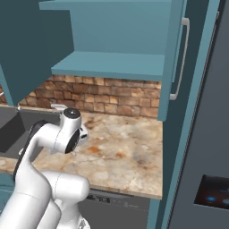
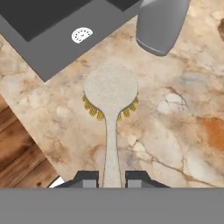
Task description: Locate and retrieve the spray and dish brush from the cabinet. Place them next to the sink.
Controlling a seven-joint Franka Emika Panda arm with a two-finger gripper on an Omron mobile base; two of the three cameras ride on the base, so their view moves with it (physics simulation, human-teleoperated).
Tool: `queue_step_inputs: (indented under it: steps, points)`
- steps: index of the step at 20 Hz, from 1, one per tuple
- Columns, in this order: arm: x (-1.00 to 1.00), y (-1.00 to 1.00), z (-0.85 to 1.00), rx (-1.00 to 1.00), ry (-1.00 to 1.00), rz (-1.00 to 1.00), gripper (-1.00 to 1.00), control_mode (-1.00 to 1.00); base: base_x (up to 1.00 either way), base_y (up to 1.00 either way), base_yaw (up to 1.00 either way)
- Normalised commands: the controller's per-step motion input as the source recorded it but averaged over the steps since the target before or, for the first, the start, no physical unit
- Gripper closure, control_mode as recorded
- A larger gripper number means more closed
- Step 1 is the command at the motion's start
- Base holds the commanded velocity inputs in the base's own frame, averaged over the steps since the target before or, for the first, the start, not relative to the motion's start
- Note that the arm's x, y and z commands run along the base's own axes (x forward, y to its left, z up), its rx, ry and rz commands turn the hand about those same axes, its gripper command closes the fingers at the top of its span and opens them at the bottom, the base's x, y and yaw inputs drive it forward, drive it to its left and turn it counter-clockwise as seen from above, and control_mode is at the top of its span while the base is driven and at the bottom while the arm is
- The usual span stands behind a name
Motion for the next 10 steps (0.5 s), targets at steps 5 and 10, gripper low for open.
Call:
queue_step_inputs:
  steps: [5,10]
  points:
    - [0.06,0.24,-0.18,0.0,0.02,0.28,1.0,-1.0,0.0,0.0,0.0]
    - [0.23,0.34,-0.13,-0.01,0.0,0.24,1.0,-1.0,0.0,0.0,0.0]
